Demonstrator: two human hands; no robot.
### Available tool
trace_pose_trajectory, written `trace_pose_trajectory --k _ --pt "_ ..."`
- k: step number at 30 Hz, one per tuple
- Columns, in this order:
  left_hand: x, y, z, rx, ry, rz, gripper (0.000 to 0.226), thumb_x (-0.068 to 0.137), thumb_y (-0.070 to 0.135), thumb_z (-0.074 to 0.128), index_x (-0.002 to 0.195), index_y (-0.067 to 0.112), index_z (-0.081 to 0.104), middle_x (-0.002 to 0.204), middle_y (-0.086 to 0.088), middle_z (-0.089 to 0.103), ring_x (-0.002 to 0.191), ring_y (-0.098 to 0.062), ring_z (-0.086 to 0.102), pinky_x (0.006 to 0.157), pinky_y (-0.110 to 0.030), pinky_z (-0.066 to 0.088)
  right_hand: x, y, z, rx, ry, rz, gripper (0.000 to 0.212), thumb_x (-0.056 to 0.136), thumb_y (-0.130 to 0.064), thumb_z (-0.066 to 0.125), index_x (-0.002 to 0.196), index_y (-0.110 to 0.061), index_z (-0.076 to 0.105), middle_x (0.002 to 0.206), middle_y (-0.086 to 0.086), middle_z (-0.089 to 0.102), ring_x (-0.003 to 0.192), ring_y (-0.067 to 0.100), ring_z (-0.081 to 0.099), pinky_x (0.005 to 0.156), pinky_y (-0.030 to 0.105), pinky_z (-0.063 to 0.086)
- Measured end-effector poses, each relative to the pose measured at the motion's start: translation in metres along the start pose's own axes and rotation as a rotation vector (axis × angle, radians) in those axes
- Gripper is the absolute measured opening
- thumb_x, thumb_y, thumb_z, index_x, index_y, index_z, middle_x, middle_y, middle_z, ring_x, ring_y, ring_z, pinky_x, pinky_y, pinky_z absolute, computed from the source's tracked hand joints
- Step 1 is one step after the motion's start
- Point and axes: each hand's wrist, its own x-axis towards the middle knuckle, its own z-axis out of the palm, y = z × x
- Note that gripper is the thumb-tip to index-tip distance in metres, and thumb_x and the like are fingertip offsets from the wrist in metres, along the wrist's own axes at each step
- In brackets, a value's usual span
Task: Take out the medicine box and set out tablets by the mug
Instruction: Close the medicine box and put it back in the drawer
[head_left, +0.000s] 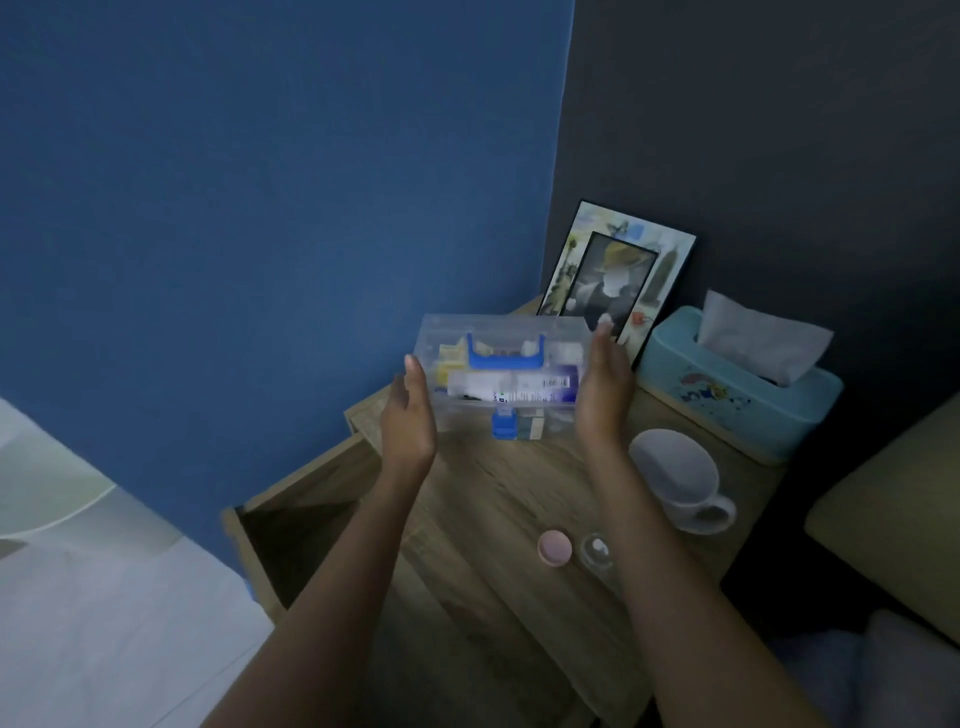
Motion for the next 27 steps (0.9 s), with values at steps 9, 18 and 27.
trace_pose_trajectory --k 9,18,27 --pt "0.023 0.01 0.005 0.156 0.089 -0.087 0.056 0.092 0.048 0.051 0.117 -0.001 0.063 0.12 -0.019 0.065 0.112 -0.033 0.06 0.097 -0.045 0.046 -0.005 0.025 0.003 0.011 0.026 -0.003 0.027 0.096 -0.017 0.052 0.122 -0.011 0.059 0.106 0.0 0.067 0.1 0.023 0.066 0.084 0.038 0.054" --pt "0.006 0.005 0.007 0.147 0.177 -0.041 0.054 0.09 0.044 0.057 0.128 0.006 0.055 0.13 -0.014 0.056 0.119 -0.027 0.054 0.095 -0.035 0.044 -0.008 0.022 0.002 -0.019 0.009 -0.026 0.034 0.096 -0.015 0.051 0.129 -0.012 0.06 0.117 0.008 0.069 0.099 0.019 0.067 0.083 0.03 0.056" --pt "-0.048 -0.023 0.045 0.108 -0.07 -0.134 0.048 0.094 0.055 0.04 0.082 0.016 0.064 0.078 -0.001 0.065 0.073 -0.014 0.061 0.063 -0.029 0.047 -0.008 0.023 0.001 -0.033 -0.005 -0.036 0.036 0.097 -0.015 0.051 0.131 -0.011 0.058 0.119 0.01 0.069 0.1 0.018 0.067 0.087 0.034 0.056"
